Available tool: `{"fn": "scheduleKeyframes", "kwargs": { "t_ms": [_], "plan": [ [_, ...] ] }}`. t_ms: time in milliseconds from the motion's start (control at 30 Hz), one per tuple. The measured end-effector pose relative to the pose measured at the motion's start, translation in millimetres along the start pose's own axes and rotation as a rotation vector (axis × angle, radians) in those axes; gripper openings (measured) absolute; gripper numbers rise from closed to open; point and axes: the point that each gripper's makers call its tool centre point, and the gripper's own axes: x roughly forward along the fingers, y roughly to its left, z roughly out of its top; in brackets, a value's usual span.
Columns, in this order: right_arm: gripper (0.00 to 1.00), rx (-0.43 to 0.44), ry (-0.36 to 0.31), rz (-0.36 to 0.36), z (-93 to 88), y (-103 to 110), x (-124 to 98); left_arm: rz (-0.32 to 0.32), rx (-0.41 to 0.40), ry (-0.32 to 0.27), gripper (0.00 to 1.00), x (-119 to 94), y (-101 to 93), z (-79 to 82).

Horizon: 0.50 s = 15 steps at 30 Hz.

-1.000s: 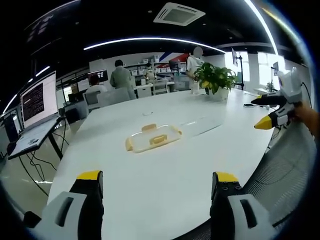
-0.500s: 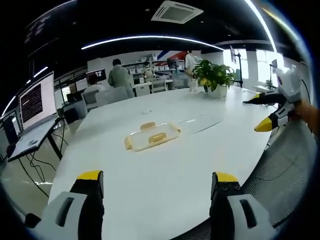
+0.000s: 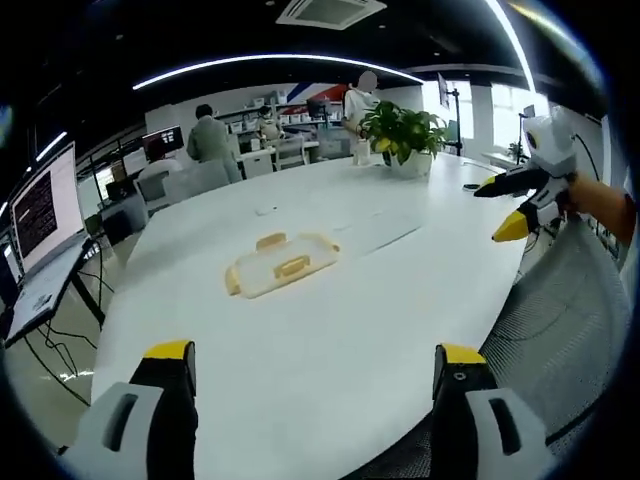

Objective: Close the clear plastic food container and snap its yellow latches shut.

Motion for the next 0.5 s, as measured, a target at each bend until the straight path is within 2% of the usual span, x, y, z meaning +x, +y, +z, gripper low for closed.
{"fn": "scheduleKeyframes", "kwargs": {
  "t_ms": [100, 233, 400, 500],
  "plan": [
    [0.75, 0.015, -0.017, 0.015, 9.2, -7, 7, -0.013, -0.002, -0.001, 0.97, 13, 10.7, 6.7],
    [0.75, 0.056, -0.036, 0.065, 24.0, -14, 18, -0.032, 0.067, 0.026, 0.96, 26, 21.5, 11.8],
    [0.74, -0.003, -0.041, 0.059, 40.0, -31, 30, -0.048, 0.094, 0.028, 0.96, 47, 42.2, 23.9],
    [0.74, -0.031, -0.028, 0.086, 49.5, -39, 40, -0.076, 0.128, 0.048, 0.97, 63, 55.6, 27.9]
  ]
}}
